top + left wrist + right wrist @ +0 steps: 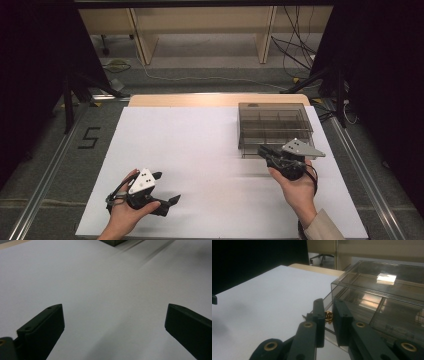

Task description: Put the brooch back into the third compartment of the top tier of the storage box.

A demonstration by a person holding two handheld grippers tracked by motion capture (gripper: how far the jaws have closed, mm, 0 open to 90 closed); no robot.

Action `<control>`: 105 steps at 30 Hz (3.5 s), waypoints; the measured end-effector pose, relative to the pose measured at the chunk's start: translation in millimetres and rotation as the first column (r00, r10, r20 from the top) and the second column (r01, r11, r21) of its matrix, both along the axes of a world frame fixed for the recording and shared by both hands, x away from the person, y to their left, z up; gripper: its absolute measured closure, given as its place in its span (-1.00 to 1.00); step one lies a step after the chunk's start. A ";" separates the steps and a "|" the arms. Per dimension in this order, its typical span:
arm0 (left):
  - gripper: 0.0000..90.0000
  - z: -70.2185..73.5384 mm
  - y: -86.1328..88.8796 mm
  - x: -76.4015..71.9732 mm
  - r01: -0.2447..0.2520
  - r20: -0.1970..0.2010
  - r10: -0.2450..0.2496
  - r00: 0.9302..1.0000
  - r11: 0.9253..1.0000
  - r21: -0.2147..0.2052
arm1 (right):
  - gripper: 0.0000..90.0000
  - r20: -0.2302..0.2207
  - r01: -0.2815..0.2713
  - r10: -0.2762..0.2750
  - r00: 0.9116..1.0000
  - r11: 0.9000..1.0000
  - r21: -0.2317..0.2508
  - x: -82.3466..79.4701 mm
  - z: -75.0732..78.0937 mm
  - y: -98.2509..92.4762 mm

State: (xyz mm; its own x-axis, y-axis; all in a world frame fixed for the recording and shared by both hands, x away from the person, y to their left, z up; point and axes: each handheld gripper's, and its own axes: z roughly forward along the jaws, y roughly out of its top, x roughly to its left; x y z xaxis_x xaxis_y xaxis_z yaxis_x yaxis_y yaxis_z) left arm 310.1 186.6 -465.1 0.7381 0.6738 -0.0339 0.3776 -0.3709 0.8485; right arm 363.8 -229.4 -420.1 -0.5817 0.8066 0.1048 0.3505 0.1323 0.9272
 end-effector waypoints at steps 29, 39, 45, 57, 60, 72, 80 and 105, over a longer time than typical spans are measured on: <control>-0.95 0.2 0.1 -0.1 -0.002 0.001 0.002 1.000 1.000 -0.001 | 0.80 0.009 0.090 -0.090 0.996 0.996 0.019 4.5 3.3 -29.1; -0.95 0.2 0.1 0.1 -0.002 0.002 0.002 1.000 1.000 -0.001 | 0.80 0.005 0.148 -0.148 0.989 0.989 0.030 7.2 2.8 -46.9; -0.95 0.2 -0.1 -0.1 0.000 0.001 0.000 1.000 1.000 -0.001 | 0.80 0.003 0.181 -0.181 0.983 0.983 0.028 8.2 1.8 -55.9; -0.95 0.1 -0.4 -0.1 0.001 0.000 -0.001 1.000 1.000 -0.001 | 0.80 -0.008 0.218 -0.218 0.976 0.976 0.011 10.3 -0.6 -67.2; -0.95 0.1 -0.3 0.1 0.002 0.001 -0.002 1.000 1.000 0.000 | 0.80 -0.008 0.222 -0.222 0.975 0.975 0.003 10.9 -1.4 -69.0; -0.95 0.1 -0.4 -0.1 0.001 0.000 -0.001 1.000 1.000 -0.001 | 0.80 -0.007 0.246 -0.246 0.969 0.969 -0.013 11.7 -2.8 -74.8; -0.95 0.2 -0.2 0.0 0.001 0.000 -0.001 1.000 1.000 -0.002 | 0.80 -0.004 0.267 -0.267 0.964 0.963 -0.021 11.0 -2.8 -79.4; -0.95 0.0 -0.7 0.3 0.003 0.002 -0.003 1.000 1.000 0.000 | 0.79 -0.026 0.342 -0.344 0.939 0.937 -0.072 13.3 -11.4 -91.8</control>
